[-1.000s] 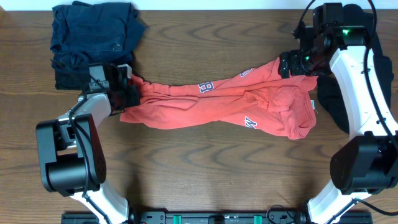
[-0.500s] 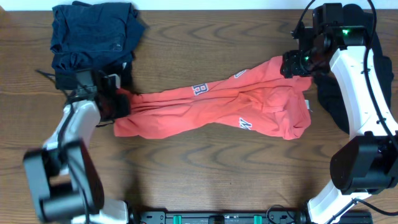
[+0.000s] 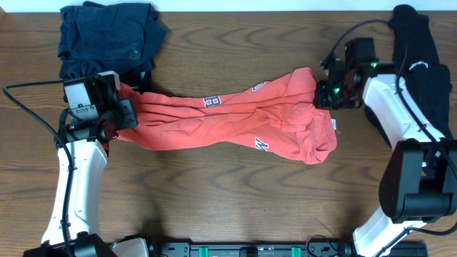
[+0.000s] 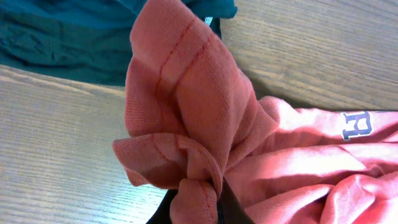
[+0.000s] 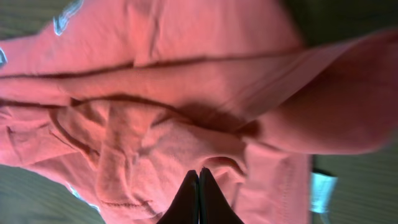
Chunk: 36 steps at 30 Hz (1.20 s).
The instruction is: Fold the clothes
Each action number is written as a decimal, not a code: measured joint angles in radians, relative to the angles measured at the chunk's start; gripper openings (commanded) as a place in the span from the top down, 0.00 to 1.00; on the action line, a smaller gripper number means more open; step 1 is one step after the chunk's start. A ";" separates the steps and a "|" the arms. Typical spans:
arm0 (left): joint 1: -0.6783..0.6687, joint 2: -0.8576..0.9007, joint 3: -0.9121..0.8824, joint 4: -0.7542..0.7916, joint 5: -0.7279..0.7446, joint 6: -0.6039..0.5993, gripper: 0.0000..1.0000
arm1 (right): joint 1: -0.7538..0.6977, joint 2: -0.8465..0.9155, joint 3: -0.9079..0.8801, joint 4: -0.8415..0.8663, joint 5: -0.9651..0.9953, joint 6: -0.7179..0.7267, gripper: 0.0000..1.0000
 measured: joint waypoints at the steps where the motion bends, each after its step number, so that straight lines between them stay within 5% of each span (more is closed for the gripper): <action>1: 0.000 0.000 0.000 0.002 0.000 0.000 0.94 | 0.003 0.000 -0.023 0.020 -0.006 0.005 0.99; 22: -0.396 0.016 0.003 0.132 0.039 -0.203 0.94 | 0.034 0.000 -0.137 0.116 -0.036 0.062 0.99; 36: -0.621 0.229 0.009 0.404 0.041 -0.356 0.94 | 0.034 0.000 -0.138 0.116 -0.037 0.063 0.99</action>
